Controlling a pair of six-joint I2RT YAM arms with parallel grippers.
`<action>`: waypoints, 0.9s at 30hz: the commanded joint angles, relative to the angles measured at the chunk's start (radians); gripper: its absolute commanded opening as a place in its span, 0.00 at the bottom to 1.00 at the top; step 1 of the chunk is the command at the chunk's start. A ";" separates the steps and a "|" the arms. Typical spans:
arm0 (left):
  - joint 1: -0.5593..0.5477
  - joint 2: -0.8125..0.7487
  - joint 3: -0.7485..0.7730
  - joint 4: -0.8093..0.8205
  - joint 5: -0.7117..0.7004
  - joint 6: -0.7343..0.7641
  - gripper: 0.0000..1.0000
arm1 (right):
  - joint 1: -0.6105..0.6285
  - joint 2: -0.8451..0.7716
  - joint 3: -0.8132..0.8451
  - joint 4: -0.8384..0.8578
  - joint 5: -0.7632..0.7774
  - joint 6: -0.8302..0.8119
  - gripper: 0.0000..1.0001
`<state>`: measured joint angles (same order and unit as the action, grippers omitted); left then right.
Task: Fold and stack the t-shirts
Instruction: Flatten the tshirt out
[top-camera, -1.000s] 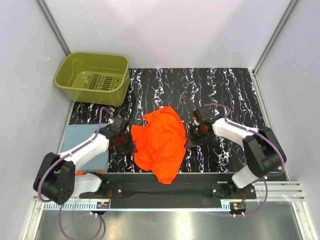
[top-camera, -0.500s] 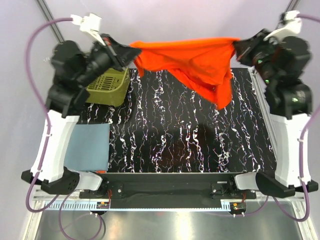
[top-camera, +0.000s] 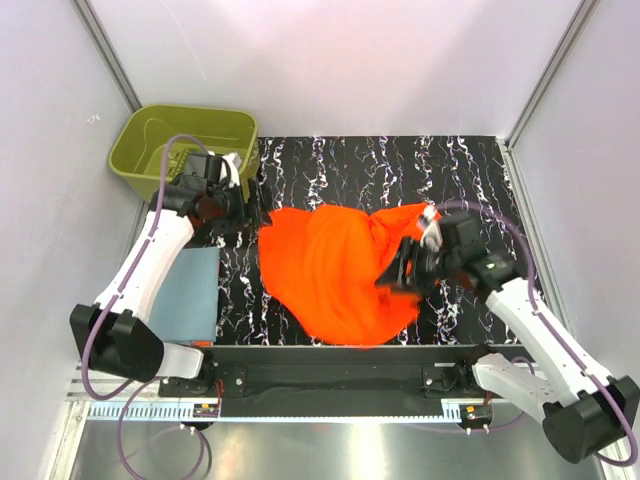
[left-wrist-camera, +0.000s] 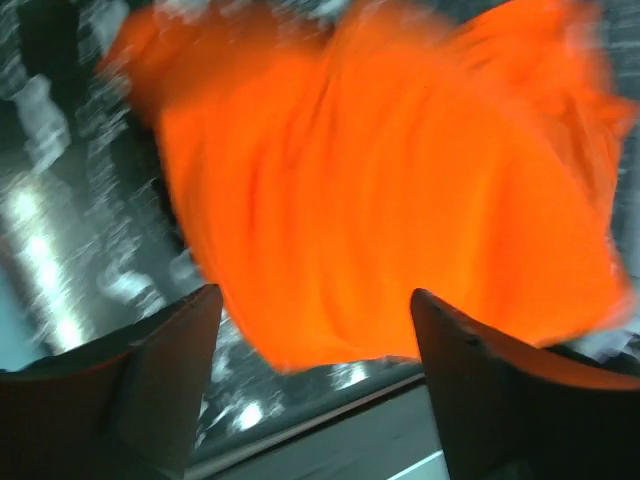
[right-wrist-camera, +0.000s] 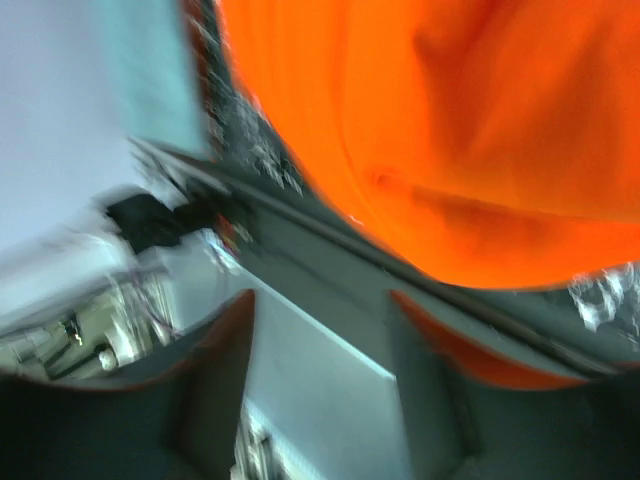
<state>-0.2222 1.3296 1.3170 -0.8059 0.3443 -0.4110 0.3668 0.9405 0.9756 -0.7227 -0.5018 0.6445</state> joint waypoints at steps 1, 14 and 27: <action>-0.034 -0.021 0.074 -0.177 -0.234 0.150 0.84 | 0.049 -0.055 -0.101 0.048 -0.108 0.063 0.66; -0.537 -0.037 -0.323 0.141 -0.086 -0.109 0.85 | -0.150 0.429 0.190 -0.173 0.476 -0.184 0.94; -0.516 0.282 -0.332 0.198 -0.341 -0.268 0.89 | -0.279 0.708 0.187 0.012 0.558 -0.118 0.66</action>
<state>-0.7715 1.5524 0.9428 -0.6434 0.0929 -0.6312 0.0830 1.5517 1.1118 -0.7731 -0.0319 0.5018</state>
